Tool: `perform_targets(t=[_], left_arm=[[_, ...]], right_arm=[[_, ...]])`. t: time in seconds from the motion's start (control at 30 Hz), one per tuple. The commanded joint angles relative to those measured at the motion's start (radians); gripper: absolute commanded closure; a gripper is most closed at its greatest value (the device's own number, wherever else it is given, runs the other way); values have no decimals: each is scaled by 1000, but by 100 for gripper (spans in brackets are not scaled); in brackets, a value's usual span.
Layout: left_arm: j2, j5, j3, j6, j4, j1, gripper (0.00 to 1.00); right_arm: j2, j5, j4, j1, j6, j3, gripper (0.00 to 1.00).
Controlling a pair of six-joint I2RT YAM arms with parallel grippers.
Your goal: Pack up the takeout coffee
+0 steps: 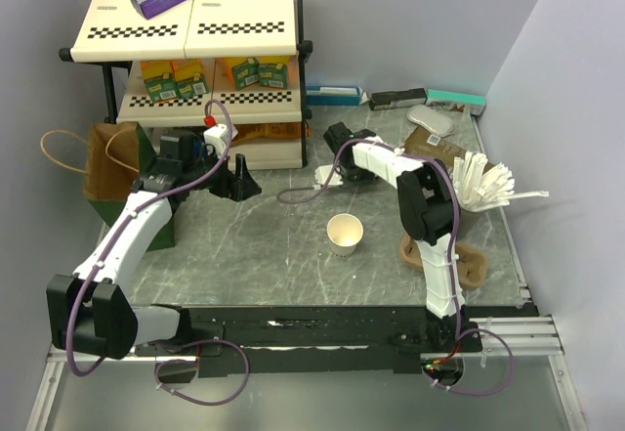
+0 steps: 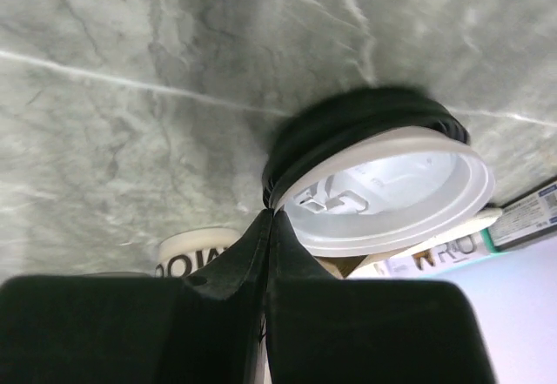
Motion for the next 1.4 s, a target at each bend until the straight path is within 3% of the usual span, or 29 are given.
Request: perform_targets(t=[0.0,0.17,0.53,0.63,0.83,1.0,1.27,1.37], left_arm=[[5,41,9,-4,30,3,15],[11,56,3,8,28,3,15],[-16,102,-27,160,10,0,15],[1,96,-12,175,-4,-8,16],[18,87,6,170,-2,-26,16],[7,67,-9,152,14,-31,16],[8,59,-12,149,19,-31,16],[16,64,-10,146,24,-32,16]], right_arm=[[-65,-87,-130,-4,151,160,100],[-36,-215,-249,-29,312,287,100],[-138,-464,-309,-74,455,311,100],[-152,-429,-226,-72,464,249,100],[-47,-397,-260,-63,530,355,100],[-5,-239,-166,-47,608,320,100],[113,-188,-247,-41,765,449,100],[110,-213,-272,-40,785,463,92]])
